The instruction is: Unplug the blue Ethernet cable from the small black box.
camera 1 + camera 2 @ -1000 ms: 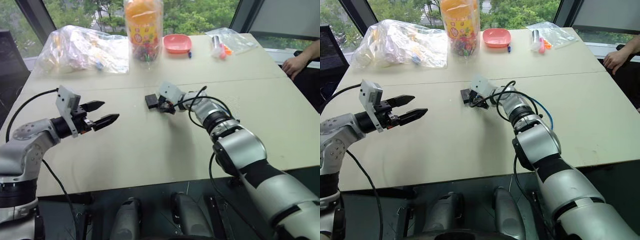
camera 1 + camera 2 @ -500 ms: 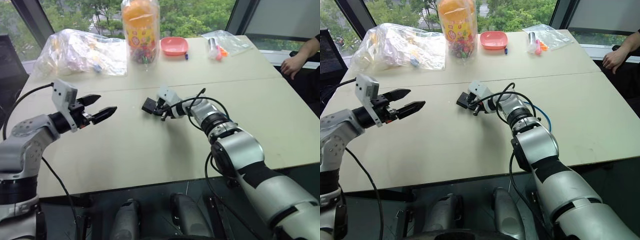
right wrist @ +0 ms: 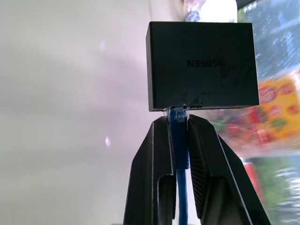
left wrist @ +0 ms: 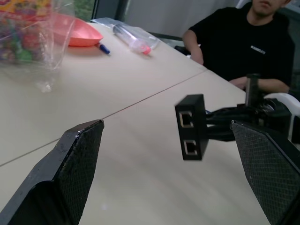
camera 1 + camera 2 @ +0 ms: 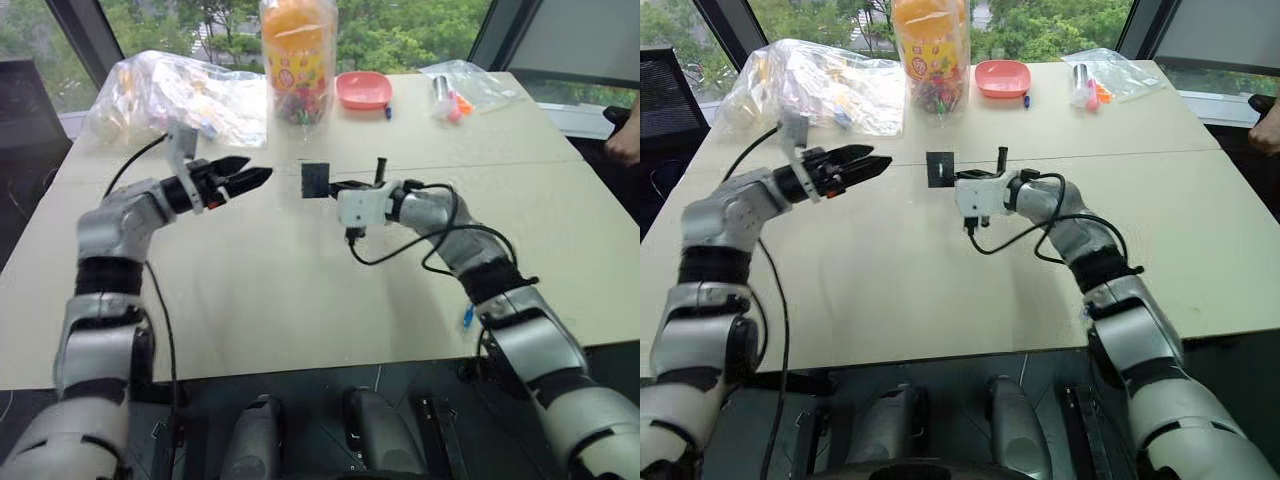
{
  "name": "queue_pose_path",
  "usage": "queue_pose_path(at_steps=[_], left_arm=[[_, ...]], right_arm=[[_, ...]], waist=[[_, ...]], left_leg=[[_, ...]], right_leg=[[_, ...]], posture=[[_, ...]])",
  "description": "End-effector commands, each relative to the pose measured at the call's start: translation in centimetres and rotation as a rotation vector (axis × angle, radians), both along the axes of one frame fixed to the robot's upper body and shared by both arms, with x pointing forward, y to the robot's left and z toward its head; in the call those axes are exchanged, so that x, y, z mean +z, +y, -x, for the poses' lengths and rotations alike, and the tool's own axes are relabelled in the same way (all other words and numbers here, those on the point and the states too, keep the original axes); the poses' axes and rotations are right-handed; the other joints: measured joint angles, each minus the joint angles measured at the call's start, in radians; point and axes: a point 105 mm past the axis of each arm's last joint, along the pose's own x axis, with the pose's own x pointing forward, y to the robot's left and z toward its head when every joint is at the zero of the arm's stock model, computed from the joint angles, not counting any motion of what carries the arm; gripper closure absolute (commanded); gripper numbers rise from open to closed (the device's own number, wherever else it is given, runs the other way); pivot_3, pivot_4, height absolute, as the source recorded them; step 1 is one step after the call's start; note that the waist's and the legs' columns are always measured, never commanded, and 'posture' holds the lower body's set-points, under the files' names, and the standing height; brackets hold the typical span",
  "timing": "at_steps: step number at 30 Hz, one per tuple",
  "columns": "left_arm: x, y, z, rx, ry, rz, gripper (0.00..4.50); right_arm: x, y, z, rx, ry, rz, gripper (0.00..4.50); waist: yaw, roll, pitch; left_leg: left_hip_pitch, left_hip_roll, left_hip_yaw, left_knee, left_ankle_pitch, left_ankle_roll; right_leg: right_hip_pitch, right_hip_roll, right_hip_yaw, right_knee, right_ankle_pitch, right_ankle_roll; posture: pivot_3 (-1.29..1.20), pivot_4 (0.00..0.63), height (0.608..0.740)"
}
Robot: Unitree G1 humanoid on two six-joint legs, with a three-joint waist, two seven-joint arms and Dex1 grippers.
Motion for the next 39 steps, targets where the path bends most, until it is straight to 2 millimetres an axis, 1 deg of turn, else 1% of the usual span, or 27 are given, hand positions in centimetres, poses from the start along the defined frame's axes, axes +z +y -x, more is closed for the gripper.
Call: queue_pose_path(at_steps=[1, 4, 7, 12, 15, 18, 21, 22, 23, 26, 27, 28, 30, 31, 32, 33, 34, 35, 37, 38, 39], left_arm=[[0.7, -2.1, -0.4, -0.099, -0.022, -0.001, 0.00], [0.8, -3.5, -0.7, -0.147, -0.010, 0.008, 0.00], [1.2, -4.5, -1.2, -0.155, -0.011, 0.023, 0.00], [1.3, -5.5, -1.9, -0.128, -0.011, 0.046, 0.00], [1.6, -6.5, -1.7, -0.168, -0.008, 0.084, 0.87], [1.2, -7.1, -1.4, -0.198, -0.002, 0.073, 2.05], [1.0, -7.1, -1.4, -0.200, 0.000, 0.076, 3.19], [1.0, -7.0, -1.4, -0.199, 0.000, 0.078, 3.67], [0.9, -7.0, -1.4, -0.199, 0.001, 0.079, 3.99], [0.5, -6.9, -1.4, -0.187, 0.013, 0.077, 3.98], [0.4, -6.8, -1.4, -0.190, 0.018, 0.085, 3.98], [0.2, -6.6, -1.3, -0.194, 0.028, 0.098, 3.98], [0.1, -6.4, -1.1, -0.204, 0.049, 0.129, 3.98], [0.1, -6.2, -1.1, -0.207, 0.061, 0.154, 3.98], [0.1, -6.1, -1.1, -0.208, 0.069, 0.169, 3.98], [0.1, -5.9, -1.0, -0.210, 0.083, 0.195, 3.98], [0.2, -5.7, -0.9, -0.220, 0.104, 0.235, 3.98], [0.3, -5.6, -0.8, -0.227, 0.118, 0.262, 3.98], [0.6, -5.2, -0.2, -0.277, 0.159, 0.334, 3.98], [0.7, -5.1, 0.0, -0.301, 0.174, 0.361, 3.98], [0.8, -5.1, 0.3, -0.323, 0.190, 0.384, 3.98]], right_arm=[[4.1, 0.7, 0.5, 0.021, -0.218, -0.043, 4.48], [4.8, 0.7, 0.5, 0.006, -0.272, -0.046, 4.48], [4.7, 0.5, 0.5, -0.003, -0.273, -0.043, 4.48], [4.2, 0.6, 0.7, -0.007, -0.275, -0.043, 4.48], [4.0, 0.9, 1.0, -0.001, -0.276, -0.041, 4.50], [3.9, 1.2, 1.3, 0.006, -0.277, -0.035, 4.50], [3.6, 1.4, 1.5, 0.011, -0.272, -0.029, 4.50], [3.5, 1.4, 1.6, 0.012, -0.268, -0.026, 4.50], [3.4, 1.4, 1.6, 0.013, -0.264, -0.025, 4.50], [3.0, 1.2, 1.8, 0.011, -0.230, -0.049, 4.50], [2.8, 0.8, 1.8, -0.004, -0.206, -0.067, 4.05], [2.6, 0.0, 1.7, -0.038, -0.179, -0.098, 3.53], [2.2, -1.6, 1.6, -0.118, -0.081, -0.238, 2.67], [1.9, -2.2, 1.8, -0.148, 0.005, -0.354, 2.18], [1.7, -2.4, 2.0, -0.161, 0.066, -0.430, 1.67], [1.2, -2.6, 2.4, -0.173, 0.178, -0.563, 1.16], [0.8, -2.4, 3.3, -0.155, 0.353, -0.776, 1.16], [0.6, -2.1, 4.1, -0.126, 0.482, -0.912, 1.16], [1.7, -1.5, 5.7, -0.020, 0.750, -1.308, 1.16], [2.3, -1.3, 6.2, 0.027, 0.837, -1.430, 1.16], [2.6, -0.9, 6.7, 0.079, 0.923, -1.508, 1.16]], waist=[[-0.009, 0.000, 0.000], [-0.012, 0.000, 0.000], [-0.012, 0.000, 0.000], [-0.004, 0.000, 0.000], [-0.003, 0.000, 0.000], [-0.003, 0.000, 0.000], [-0.004, 0.000, 0.000], [-0.005, 0.000, 0.000], [-0.006, 0.000, 0.000], [-0.004, 0.000, 0.000], [-0.004, 0.000, 0.000], [-0.004, 0.000, 0.000], [-0.003, -0.001, 0.000], [-0.002, -0.001, 0.000], [-0.002, -0.001, 0.000], [-0.002, -0.001, 0.000], [-0.001, -0.001, 0.000], [-0.001, -0.001, 0.000], [-0.005, -0.001, 0.000], [-0.007, -0.001, 0.000], [-0.006, 0.000, 0.000]], left_leg=[[0.001, 0.000, 0.001, 0.000, 0.000, 0.000], [0.002, 0.000, 0.001, -0.001, 0.000, 0.000], [0.002, 0.001, 0.000, -0.002, 0.000, 0.001], [0.001, 0.000, 0.000, -0.001, 0.000, 0.001], [0.001, 0.000, 0.000, -0.001, 0.000, 0.001], [0.001, 0.000, 0.000, -0.001, 0.000, 0.001], [0.001, 0.000, 0.000, -0.001, 0.000, 0.001], [0.001, 0.000, 0.000, -0.001, 0.000, 0.001], [0.001, 0.000, 0.000, -0.001, 0.000, 0.001], [0.001, 0.000, -0.001, -0.001, 0.000, 0.001], [0.001, 0.000, -0.001, -0.001, 0.000, 0.001], [0.001, 0.000, -0.001, -0.001, 0.000, 0.001], [0.001, 0.000, -0.001, -0.001, 0.000, 0.001], [0.001, 0.000, -0.001, -0.001, 0.000, 0.001], [0.001, 0.000, -0.001, -0.001, 0.000, 0.001], [0.001, 0.000, -0.002, -0.001, 0.000, 0.001], [0.001, 0.000, -0.001, -0.001, 0.000, 0.001], [0.001, 0.001, -0.002, 0.000, 0.000, 0.001], [0.001, 0.001, -0.004, 0.000, -0.001, 0.001], [0.001, 0.002, -0.004, -0.001, 0.000, 0.001], [0.001, 0.002, -0.004, 0.000, 0.000, 0.001]], right_leg=[[0.000, 0.000, 0.001, 0.000, 0.000, 0.000], [0.000, 0.001, 0.001, 0.001, 0.000, 0.000], [0.000, 0.002, 0.001, 0.002, 0.000, 0.001], [0.000, 0.001, 0.001, 0.001, 0.000, 0.001], [0.000, 0.001, 0.001, 0.001, 0.000, 0.001], [0.000, 0.001, 0.001, 0.001, 0.000, 0.001], [0.000, 0.001, 0.001, 0.001, 0.000, 0.001], [0.000, 0.001, 0.001, 0.001, 0.000, 0.001], [0.000, 0.001, 0.001, 0.001, 0.000, 0.001], [0.000, 0.001, 0.001, 0.001, 0.000, 0.001], [0.000, 0.001, 0.001, 0.001, 0.000, 0.001], [0.000, 0.001, 0.001, 0.001, 0.000, 0.001], [0.000, 0.001, 0.001, 0.001, 0.000, 0.001], [0.000, 0.001, 0.001, 0.001, 0.000, 0.002], [0.001, 0.001, 0.001, 0.001, 0.000, 0.002], [0.001, 0.001, 0.000, 0.001, 0.000, 0.002], [0.001, 0.001, 0.001, 0.001, 0.000, 0.002], [0.001, 0.001, 0.000, 0.001, 0.000, 0.002], [0.001, 0.001, -0.001, 0.002, 0.000, 0.002], [0.001, 0.002, -0.001, 0.003, 0.000, 0.002], [0.001, 0.002, -0.001, 0.003, 0.000, 0.001]], posture=[[0.00, 0.150, 0.740], [0.00, 0.150, 0.740], [0.00, 0.150, 0.740], [0.00, 0.150, 0.740], [0.00, 0.150, 0.740], [0.00, 0.150, 0.740], [0.00, 0.150, 0.740], [0.00, 0.150, 0.740], [0.00, 0.150, 0.740], [0.00, 0.150, 0.740], [0.00, 0.150, 0.740], [0.00, 0.150, 0.740], [0.00, 0.150, 0.740], [0.00, 0.150, 0.740], [0.00, 0.150, 0.740], [0.00, 0.150, 0.740], [0.00, 0.150, 0.740], [0.00, 0.150, 0.740], [0.00, 0.150, 0.740], [0.00, 0.150, 0.740], [0.00, 0.150, 0.740]])
